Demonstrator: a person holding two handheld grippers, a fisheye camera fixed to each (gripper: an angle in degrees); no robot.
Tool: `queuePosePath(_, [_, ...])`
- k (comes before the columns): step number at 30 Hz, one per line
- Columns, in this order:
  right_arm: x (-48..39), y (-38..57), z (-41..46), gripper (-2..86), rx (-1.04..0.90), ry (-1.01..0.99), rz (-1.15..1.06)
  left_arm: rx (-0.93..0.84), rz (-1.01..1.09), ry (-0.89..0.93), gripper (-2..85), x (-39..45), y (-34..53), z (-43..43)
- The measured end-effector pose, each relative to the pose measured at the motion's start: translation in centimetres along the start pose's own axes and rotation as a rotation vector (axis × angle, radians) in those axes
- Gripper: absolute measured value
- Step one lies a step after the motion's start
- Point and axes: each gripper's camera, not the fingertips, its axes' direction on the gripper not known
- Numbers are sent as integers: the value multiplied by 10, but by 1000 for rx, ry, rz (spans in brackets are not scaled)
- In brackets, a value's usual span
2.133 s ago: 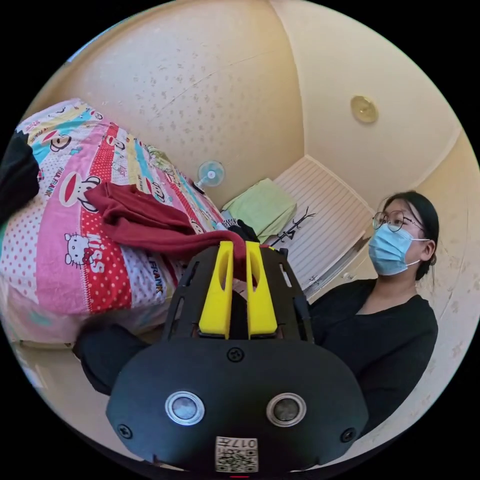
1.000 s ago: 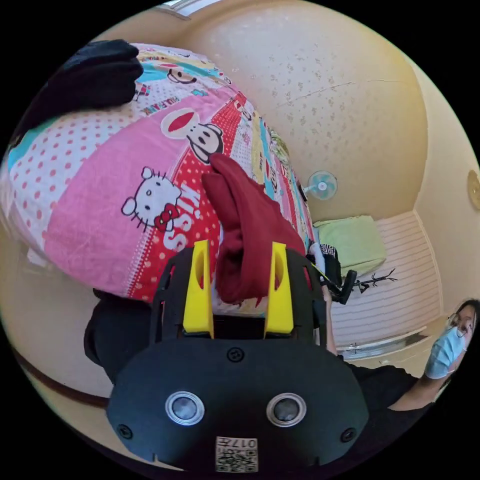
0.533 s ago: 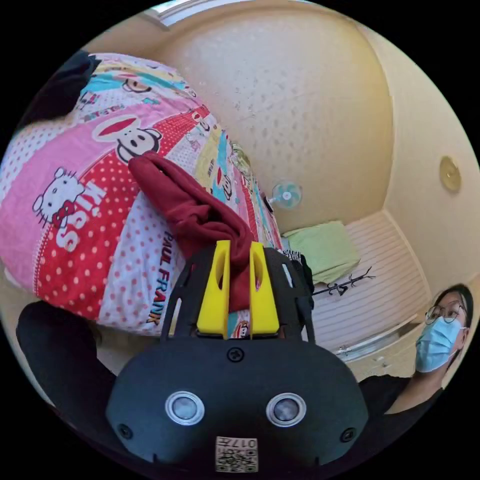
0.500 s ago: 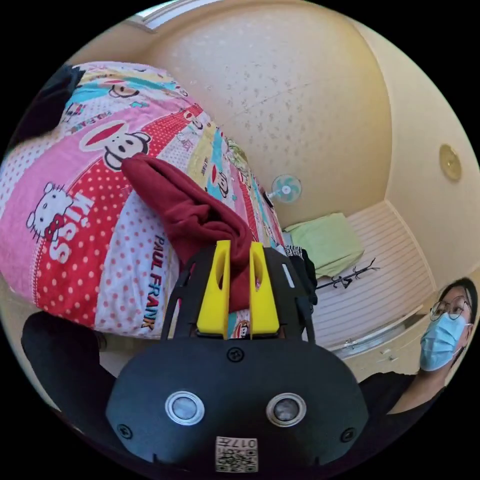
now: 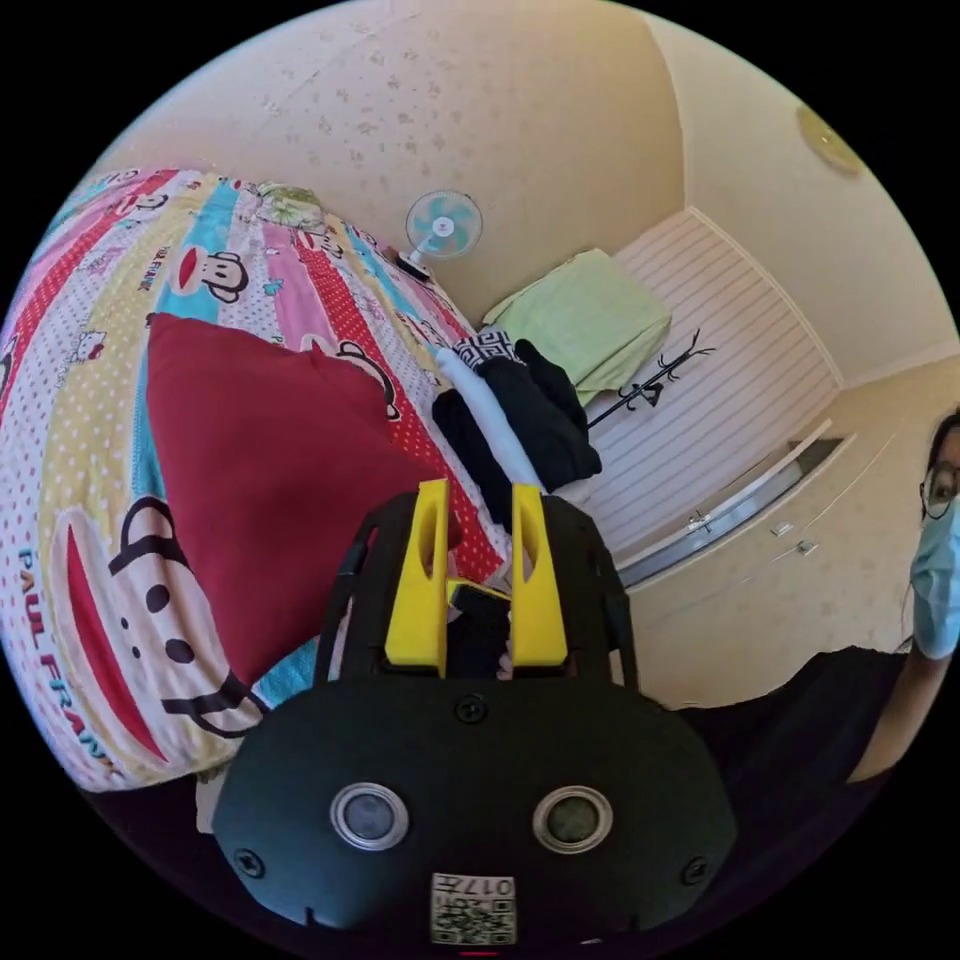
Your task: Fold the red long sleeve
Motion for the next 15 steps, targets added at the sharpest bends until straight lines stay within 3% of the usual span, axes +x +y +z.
queuePosePath(3, [29, -1, -29, 131, 4, -226, 104, 119, -138, -201, 159, -35, 20, -43])
queuePosePath(5, [42, -4, -41, 147, 19, -355, 168, 132, -266, -242, 196, -67, 31, -56])
queuePosePath(9, [57, -18, -47, 188, 4, -580, 303, -1, -497, -70, 167, -141, 60, -25])
queuePosePath(10, [58, -19, -47, 193, 0, -604, 323, 34, -533, -18, 140, -151, 75, -18])
queuePosePath(12, [62, -21, -48, 209, 0, -693, 397, 90, -581, 38, 108, -156, 92, -23])
queuePosePath(15, [62, -23, -58, 222, 17, -717, 434, 8, -608, 177, 82, -153, 100, -23])
